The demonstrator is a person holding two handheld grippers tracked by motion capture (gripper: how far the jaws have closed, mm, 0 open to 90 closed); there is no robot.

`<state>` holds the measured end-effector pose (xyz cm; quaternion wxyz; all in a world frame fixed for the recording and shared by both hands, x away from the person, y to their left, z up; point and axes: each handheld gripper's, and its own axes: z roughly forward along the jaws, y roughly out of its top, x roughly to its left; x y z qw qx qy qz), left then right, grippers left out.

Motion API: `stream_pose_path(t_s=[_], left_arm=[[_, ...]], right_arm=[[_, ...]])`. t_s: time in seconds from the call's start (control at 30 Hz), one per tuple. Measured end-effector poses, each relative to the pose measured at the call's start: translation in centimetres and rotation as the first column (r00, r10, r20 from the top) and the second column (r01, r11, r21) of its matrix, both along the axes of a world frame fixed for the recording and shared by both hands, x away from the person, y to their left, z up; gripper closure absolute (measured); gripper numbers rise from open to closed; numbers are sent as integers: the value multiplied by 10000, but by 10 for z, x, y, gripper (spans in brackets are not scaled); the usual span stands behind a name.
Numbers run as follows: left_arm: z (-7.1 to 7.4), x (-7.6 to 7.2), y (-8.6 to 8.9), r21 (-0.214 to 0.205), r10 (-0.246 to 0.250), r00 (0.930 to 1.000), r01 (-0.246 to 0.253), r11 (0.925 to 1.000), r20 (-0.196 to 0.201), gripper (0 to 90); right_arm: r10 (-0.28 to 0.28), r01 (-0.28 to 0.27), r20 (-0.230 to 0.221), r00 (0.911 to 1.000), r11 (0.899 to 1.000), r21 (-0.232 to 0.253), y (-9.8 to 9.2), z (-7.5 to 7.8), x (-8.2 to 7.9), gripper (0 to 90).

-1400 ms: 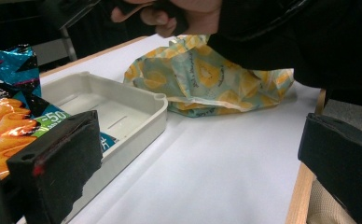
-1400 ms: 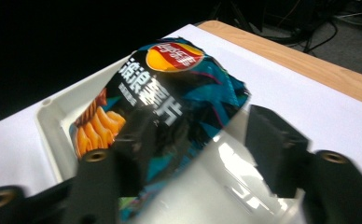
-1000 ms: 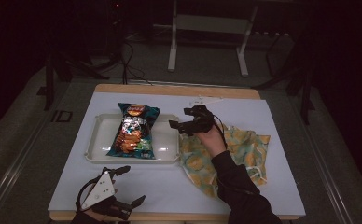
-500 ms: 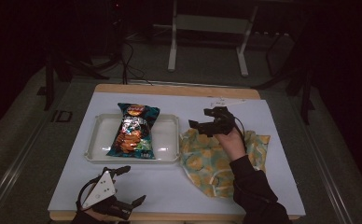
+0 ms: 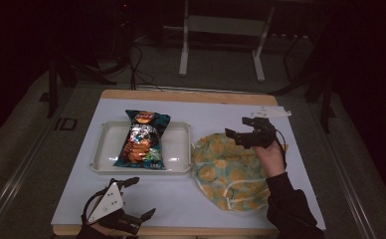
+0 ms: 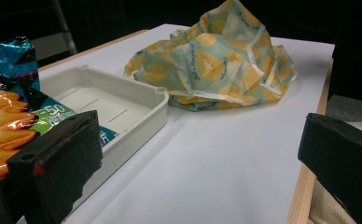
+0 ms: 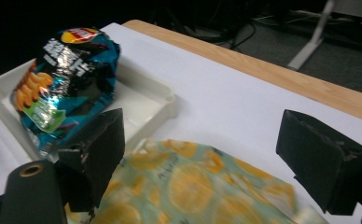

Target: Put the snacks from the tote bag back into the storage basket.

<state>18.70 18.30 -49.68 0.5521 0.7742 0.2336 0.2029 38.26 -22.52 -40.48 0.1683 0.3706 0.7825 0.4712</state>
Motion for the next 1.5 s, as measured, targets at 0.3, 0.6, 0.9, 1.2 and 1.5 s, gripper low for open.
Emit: stream_pose_path(t_s=[0.3, 0.6, 0.9, 1.2, 1.5], left_arm=[[0, 0, 0, 27, 36, 10000, -36, 10000, -5, 2], [0, 1, 0, 73, 43, 10000, -43, 10000, -22, 2], [0, 1, 0, 94, 57, 10000, -57, 9999, -39, 2], [-1, 1, -1, 102, 55, 10000, -54, 9999, -49, 2], [0, 0, 0, 86, 55, 10000, -54, 9999, -45, 2]], right_arm=[[-612, 611, 192, 9979, 9981, 55, -37, 1, -8, 152], [-1597, 1594, 519, 9858, 9872, 104, -86, -2, -20, 152], [-2312, 2318, 649, 9707, 9728, -11, -116, -21, -36, 151], [-2847, 2888, 1141, 9518, 9572, -213, -130, -42, -59, 139], [-3529, 3560, 1381, 9254, 9345, 24, -141, -62, -78, 137]])
